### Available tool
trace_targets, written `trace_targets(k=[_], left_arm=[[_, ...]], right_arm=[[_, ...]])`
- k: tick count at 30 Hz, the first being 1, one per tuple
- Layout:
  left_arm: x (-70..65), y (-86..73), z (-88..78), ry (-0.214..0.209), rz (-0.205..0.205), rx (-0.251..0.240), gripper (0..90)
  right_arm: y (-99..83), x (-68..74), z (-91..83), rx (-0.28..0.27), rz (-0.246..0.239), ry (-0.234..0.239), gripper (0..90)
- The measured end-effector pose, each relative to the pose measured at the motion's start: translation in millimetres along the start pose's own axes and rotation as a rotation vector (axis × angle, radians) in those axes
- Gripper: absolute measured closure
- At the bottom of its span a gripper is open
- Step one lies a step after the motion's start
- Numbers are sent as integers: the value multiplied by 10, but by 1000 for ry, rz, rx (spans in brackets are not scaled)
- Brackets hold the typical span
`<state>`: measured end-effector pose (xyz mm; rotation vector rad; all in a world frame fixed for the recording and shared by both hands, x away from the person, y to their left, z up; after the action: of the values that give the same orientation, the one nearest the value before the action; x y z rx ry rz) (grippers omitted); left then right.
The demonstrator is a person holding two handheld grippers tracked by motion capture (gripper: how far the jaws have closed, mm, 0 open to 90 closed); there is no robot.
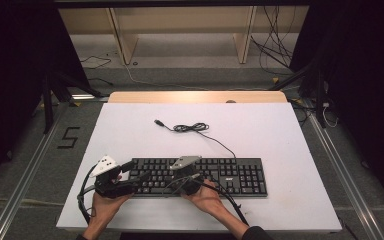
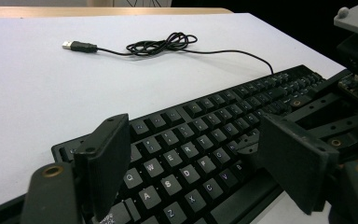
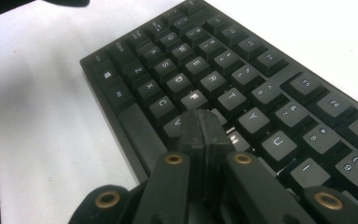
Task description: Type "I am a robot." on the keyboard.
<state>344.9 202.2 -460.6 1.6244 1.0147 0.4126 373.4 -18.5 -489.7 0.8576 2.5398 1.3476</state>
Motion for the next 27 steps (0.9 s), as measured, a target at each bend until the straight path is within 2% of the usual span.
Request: trace_targets(k=[10,11,13,19,27], left_arm=[[7,2,-4,2,-2,-2,253],[7,2,-4,2,-2,-2,253],[5,1,-4,1,-2,-2,253],[3,3,-7,5,-4,-4,253],[13,5,-13,4,-2,-4,253]], right_arm=[[-36,1,52,23,-13,-9,900],[-45,3,59,9,-12,-8,900],[-43,22,59,15,-23,-10,900],[-39,25,50,18,-10,-13,900],[2,-15,-22,-25,12,-13,899]])
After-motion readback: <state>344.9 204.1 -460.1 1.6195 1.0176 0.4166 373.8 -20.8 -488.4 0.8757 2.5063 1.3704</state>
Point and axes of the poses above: each handheld gripper's, and its own axes: z roughly forward along the jaws, y roughly out of its top, x roughly to its left, the point moved 2 cm from there along z, roughly forward along the jaws, and after that the axes turned 6 degrees about -x, right-handed, at the moved point
